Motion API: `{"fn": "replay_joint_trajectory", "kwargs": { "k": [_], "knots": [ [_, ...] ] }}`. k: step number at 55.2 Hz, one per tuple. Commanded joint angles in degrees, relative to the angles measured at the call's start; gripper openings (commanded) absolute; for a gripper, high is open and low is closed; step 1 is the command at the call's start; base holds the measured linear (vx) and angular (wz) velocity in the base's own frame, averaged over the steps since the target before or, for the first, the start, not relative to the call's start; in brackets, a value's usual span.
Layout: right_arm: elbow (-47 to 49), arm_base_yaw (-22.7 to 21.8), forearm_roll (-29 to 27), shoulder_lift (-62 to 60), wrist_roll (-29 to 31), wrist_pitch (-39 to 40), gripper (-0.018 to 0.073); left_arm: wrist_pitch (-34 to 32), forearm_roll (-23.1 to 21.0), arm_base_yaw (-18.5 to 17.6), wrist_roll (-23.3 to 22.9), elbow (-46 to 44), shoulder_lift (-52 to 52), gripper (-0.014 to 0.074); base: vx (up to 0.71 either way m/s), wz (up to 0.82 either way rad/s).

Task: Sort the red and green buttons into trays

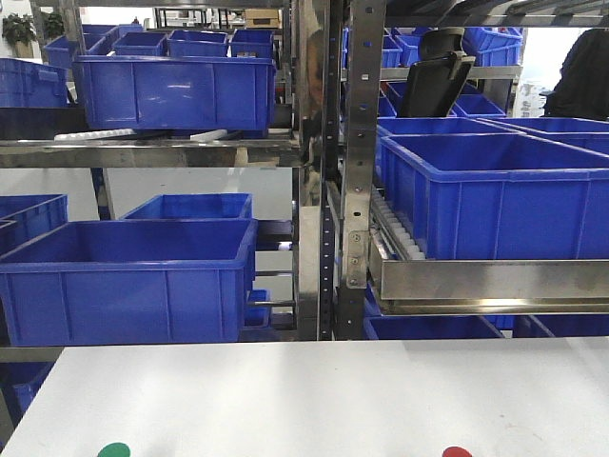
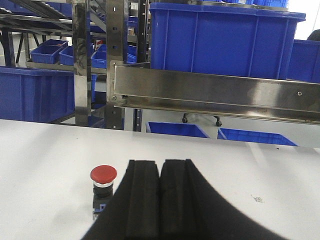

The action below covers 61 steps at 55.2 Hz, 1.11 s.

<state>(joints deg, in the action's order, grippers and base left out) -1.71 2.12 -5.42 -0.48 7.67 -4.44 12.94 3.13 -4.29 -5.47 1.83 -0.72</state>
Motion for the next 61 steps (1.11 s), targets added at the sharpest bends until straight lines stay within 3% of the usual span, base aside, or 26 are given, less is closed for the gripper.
{"fn": "replay_joint_trajectory", "kwargs": {
  "k": [1, 33, 41, 55, 61],
  "knots": [
    [-0.35, 0.04, 0.03, -0.72, 0.37, 5.11, -0.0013, -4.93, -0.49, -0.09, -0.12, 0.16, -0.77, -0.0003, 0.0, 0.0],
    [-0.35, 0.04, 0.03, -0.72, 0.37, 5.11, -0.0013, -5.56, -0.37, -0.09, 0.0, 0.09, -0.77, -0.0003, 0.0, 0.0],
    [-0.35, 0.04, -0.01, -0.72, 0.37, 7.38, -0.0013, -9.79, 1.55, -0.09, 0.38, 0.09, -0.77, -0.0003, 0.0, 0.0],
    [5.5, 0.04, -2.78, -0.72, 0.21, 8.76, -0.0013, -31.58, -0.59, -0.09, -0.37, -1.6, -0.77, -0.0003, 0.0, 0.0],
    [14.62, 0.04, -2.78, 1.38, 0.47, 8.76, -0.0013, -29.19, -3.13, -0.09, 0.03, -8.78, 0.28, -0.0003, 0.0, 0.0]
  ]
}}
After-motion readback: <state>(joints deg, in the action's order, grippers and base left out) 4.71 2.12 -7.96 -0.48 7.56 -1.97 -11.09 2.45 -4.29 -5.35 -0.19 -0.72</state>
